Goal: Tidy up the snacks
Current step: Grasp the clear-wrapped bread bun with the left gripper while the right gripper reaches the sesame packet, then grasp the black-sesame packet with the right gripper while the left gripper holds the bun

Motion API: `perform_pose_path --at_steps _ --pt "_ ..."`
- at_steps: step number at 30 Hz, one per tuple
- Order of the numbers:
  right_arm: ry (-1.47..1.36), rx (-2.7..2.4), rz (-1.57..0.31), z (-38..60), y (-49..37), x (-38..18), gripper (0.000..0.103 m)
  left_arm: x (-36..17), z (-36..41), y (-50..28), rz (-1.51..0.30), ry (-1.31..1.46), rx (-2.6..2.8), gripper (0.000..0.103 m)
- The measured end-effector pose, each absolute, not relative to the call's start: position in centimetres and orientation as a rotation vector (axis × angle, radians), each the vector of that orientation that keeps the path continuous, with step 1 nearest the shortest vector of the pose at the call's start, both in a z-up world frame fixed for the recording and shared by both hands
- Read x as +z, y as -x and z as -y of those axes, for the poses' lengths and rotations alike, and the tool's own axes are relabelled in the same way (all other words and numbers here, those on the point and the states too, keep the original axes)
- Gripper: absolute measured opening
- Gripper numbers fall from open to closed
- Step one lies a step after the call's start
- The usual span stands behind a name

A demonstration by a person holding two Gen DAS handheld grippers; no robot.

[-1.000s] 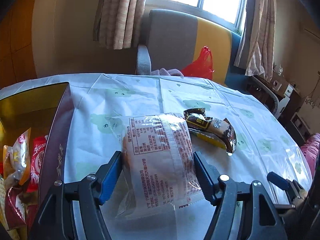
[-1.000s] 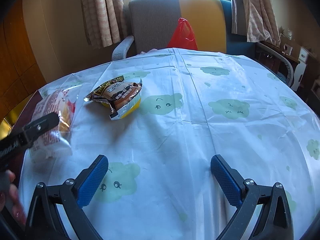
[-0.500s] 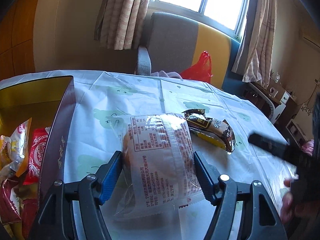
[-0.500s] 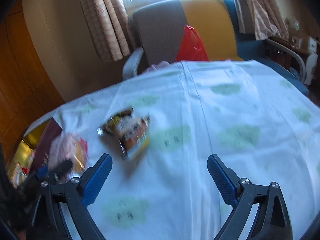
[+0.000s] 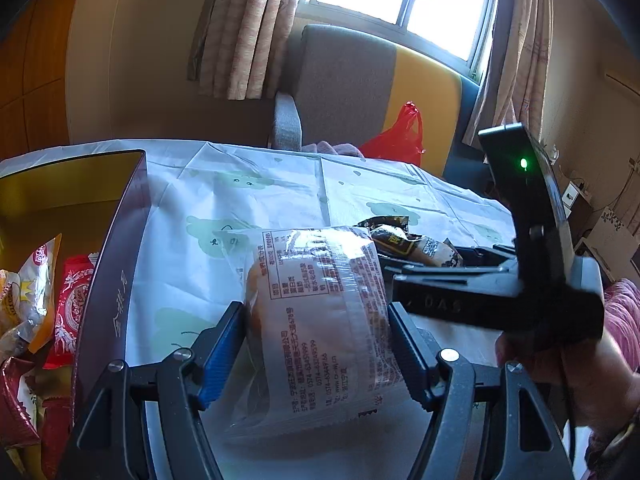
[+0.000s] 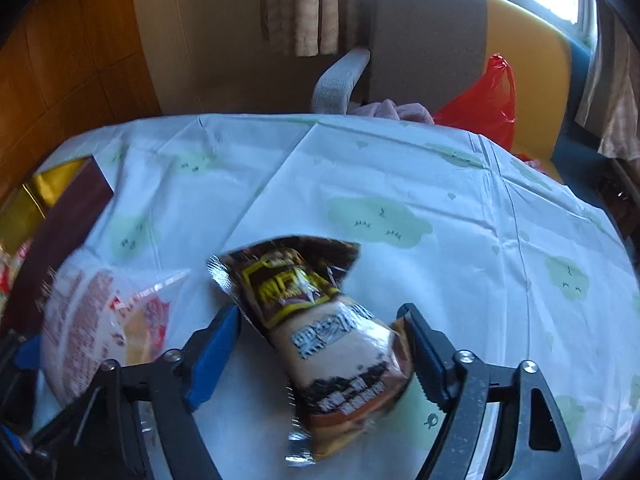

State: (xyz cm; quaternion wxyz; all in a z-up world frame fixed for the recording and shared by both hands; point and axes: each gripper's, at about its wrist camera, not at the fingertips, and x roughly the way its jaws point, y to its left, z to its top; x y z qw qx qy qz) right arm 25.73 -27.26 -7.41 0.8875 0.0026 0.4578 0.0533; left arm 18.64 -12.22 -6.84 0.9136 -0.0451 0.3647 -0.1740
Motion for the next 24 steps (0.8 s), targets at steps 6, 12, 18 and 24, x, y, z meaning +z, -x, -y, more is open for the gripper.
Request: perform_pose_path --at_steps 6,12,18,24 --pt "0.012 0.093 -0.885 26.9 -24.1 -7.3 0.058 -6.9 12.3 -18.6 -0.751 0.088 -0.358 0.072" --pt "0.007 0.044 -0.874 26.9 -22.6 -7.1 0.055 -6.9 12.3 -18.7 -0.754 0.082 -0.360 0.072" --pt "-0.048 0.007 -0.871 27.6 -21.1 -7.0 0.055 -7.0 12.4 -19.0 -0.765 0.079 -0.368 0.073" --pt "-0.152 -0.042 -0.868 29.4 -18.7 -6.8 0.054 -7.1 12.5 -19.1 -0.767 0.072 -0.371 0.073"
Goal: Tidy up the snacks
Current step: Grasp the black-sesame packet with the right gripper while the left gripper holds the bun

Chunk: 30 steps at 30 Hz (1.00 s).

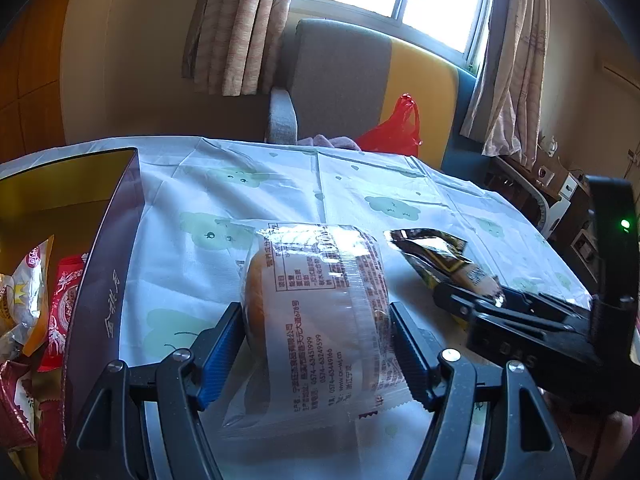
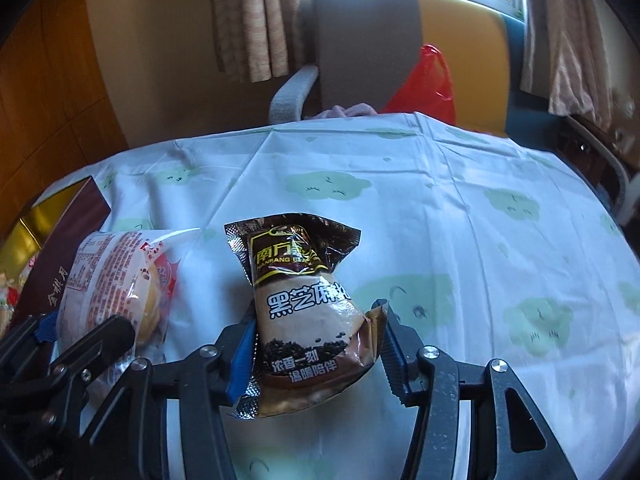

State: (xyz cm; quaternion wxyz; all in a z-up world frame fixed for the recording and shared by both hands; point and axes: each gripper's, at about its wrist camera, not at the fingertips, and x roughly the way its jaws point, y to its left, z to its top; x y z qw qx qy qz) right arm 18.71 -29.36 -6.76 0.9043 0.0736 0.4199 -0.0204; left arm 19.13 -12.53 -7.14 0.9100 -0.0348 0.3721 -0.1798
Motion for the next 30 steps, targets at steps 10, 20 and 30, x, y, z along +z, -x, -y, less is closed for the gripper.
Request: perform_pose_path --at_steps 10,20,30 --pt "-0.231 -0.072 -0.819 29.8 -14.2 -6.1 0.053 -8.2 13.4 -20.1 -0.837 0.029 -0.361 0.072" --pt "-0.232 -0.119 -0.813 30.0 -14.1 -6.6 0.053 -7.7 13.8 -19.3 -0.795 -0.022 -0.327 0.069" --pt "-0.198 -0.127 -0.799 29.4 -14.0 -6.5 0.053 -7.1 13.3 -18.8 -0.752 -0.020 -0.307 0.069"
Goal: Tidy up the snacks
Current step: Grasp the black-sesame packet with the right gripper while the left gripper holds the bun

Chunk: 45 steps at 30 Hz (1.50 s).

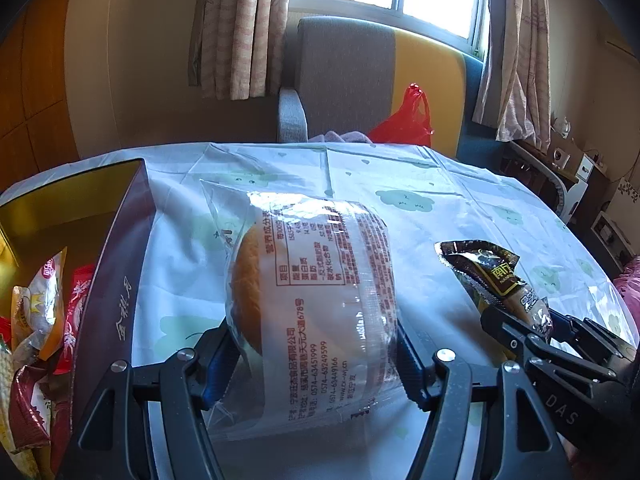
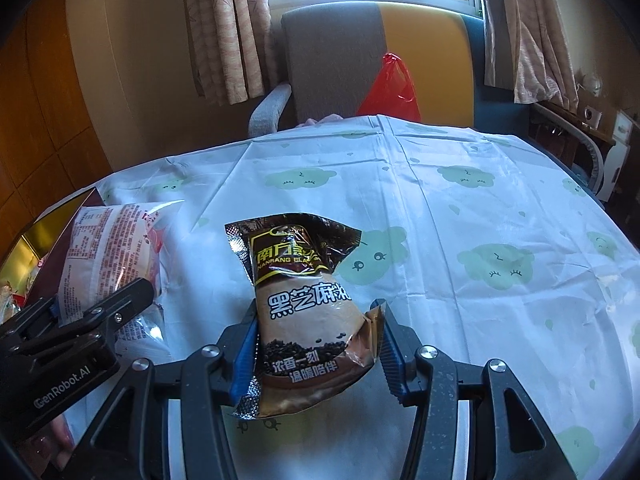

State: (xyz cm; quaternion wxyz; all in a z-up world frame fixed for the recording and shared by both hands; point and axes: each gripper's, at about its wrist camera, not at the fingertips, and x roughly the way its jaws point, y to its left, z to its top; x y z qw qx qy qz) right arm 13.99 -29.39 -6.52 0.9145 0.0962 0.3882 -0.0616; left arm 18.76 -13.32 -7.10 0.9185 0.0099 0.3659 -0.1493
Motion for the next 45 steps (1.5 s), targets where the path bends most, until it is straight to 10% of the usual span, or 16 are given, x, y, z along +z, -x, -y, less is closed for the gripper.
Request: perform_pose_path --at_steps 45 --pt "-0.131 -0.155 -0.751 28.5 -13.3 -5.9 0.053 -5.1 14.0 -15.7 -0.595 -0.109 -0.297 0.069"
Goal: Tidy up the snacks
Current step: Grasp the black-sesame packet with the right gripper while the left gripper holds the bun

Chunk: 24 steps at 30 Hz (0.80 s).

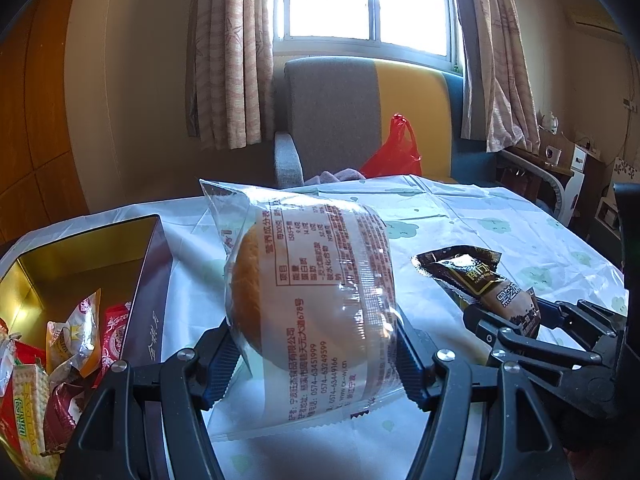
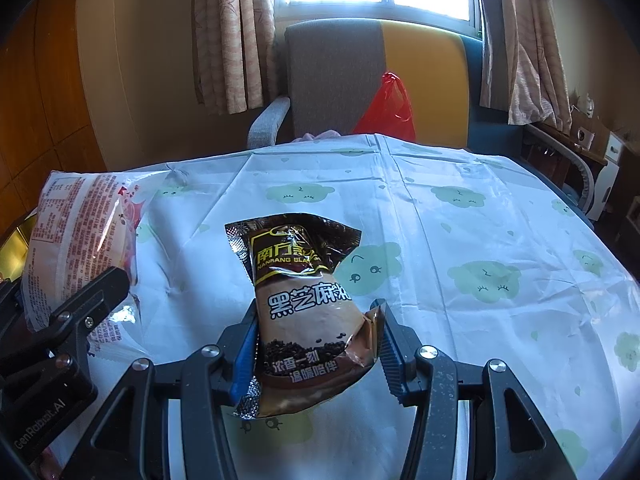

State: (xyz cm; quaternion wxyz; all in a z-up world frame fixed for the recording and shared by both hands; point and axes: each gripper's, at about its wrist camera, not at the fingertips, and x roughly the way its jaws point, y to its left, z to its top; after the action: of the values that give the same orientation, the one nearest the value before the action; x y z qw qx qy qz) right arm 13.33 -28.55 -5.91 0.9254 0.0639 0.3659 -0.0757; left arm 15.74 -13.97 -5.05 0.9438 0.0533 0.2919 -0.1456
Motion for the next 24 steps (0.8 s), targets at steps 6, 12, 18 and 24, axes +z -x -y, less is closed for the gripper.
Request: perform_pose_path --at_steps 6,12,18,24 --pt "-0.131 -0.156 -0.754 28.6 -13.6 -6.0 0.053 -4.6 13.8 -15.9 -0.610 -0.107 -0.294 0.069" --pt "-0.120 -0.156 -0.760 28.5 -13.8 -6.1 0.053 -3.8 12.4 -15.7 -0.629 -0.068 -0.295 0.069" --pt "-0.115 -0.153 -0.766 28.3 -13.9 -6.3 0.053 -2.4 9.1 -15.9 -0.648 0.025 -0.286 0.069" --pt "-0.119 -0.153 -0.770 28.4 -13.9 -6.3 0.053 -0.5 4.4 -16.3 -0.644 0.119 -0.240 0.069"
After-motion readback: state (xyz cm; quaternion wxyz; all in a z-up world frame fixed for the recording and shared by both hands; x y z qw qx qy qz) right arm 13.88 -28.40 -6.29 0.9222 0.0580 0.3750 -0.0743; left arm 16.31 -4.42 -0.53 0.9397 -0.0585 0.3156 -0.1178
